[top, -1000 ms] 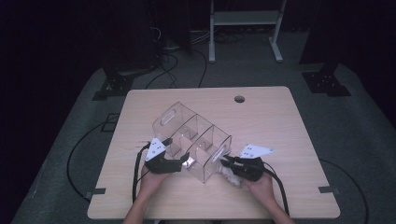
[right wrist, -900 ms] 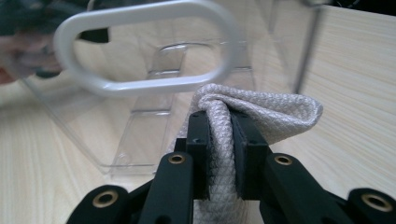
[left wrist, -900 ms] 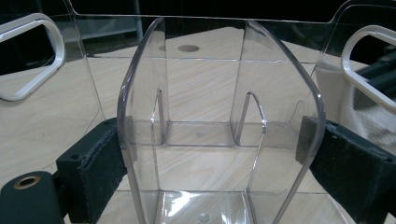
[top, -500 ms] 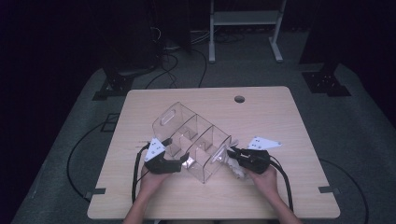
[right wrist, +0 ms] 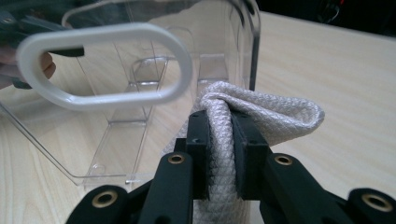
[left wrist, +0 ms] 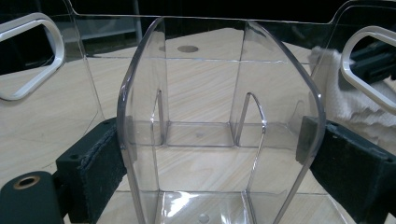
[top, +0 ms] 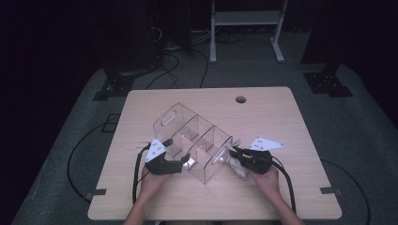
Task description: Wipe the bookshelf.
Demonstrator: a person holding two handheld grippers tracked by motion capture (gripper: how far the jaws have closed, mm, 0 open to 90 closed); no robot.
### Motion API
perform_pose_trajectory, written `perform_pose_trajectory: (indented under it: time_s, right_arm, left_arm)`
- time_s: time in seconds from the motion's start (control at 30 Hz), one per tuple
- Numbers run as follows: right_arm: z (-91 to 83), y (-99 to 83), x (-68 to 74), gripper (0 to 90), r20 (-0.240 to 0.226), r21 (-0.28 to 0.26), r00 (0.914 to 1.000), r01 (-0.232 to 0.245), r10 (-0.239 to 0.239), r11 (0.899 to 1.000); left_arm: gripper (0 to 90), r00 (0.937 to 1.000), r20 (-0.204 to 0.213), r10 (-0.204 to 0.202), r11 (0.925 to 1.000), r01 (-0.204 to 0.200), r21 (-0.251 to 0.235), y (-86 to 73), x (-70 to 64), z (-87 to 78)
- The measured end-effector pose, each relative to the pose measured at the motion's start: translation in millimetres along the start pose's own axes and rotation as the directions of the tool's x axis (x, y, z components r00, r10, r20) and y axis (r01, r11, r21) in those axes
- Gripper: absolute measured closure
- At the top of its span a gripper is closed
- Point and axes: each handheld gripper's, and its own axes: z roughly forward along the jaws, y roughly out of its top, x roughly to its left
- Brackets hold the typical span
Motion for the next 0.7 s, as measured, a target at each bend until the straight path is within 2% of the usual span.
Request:
perform_pose_trajectory:
  time_s: [0.1, 0.2, 0.33, 0.5, 0.63, 0.7]
  right_arm:
    - [1.3, -2.0, -0.6, 78.0, -0.004, 0.0, 1.0, 0.0, 0.0, 1.0]
    - [9.1, -12.9, -5.3, 77.9, 0.002, 0.048, 0.9999, -0.015, 0.015, 0.999]
    - [12.4, -17.9, -6.2, 77.9, 0.003, 0.063, 0.9994, -0.034, 0.033, 0.997]
    - [17.9, -20.2, 4.9, 77.8, -0.03, 0.085, 0.9995, 0.01, -0.007, 0.996]
    - [19.0, -20.6, -5.7, 77.6, -0.008, 0.096, 0.9996, -0.027, 0.028, 0.995]
    - [21.7, -23.0, -4.1, 77.7, -0.025, 0.116, 0.9992, -0.028, 0.031, 0.993]
  left_arm:
    - [8.7, 1.0, 0.0, 0.0, 1.0, 0.0, -0.001, -0.1, -0.2, 0.2]
    - [8.7, 1.0, -0.001, 0.0, 1.0, 0.0, 0.0, 0.0, -0.3, 0.2]
    - [8.6, 1.0, -0.002, -0.002, 1.0, 0.002, -0.003, -0.3, -0.4, 0.1]
    - [8.7, 1.0, -0.005, -0.003, 1.0, 0.003, 0.0, -0.2, 1.1, -0.7]
    - [8.6, 1.0, -0.008, -0.003, 1.0, 0.003, -0.003, -0.5, 1.0, -0.7]
    - [8.6, 1.0, -0.007, -0.003, 1.0, 0.003, -0.005, -0.7, 1.1, -0.6]
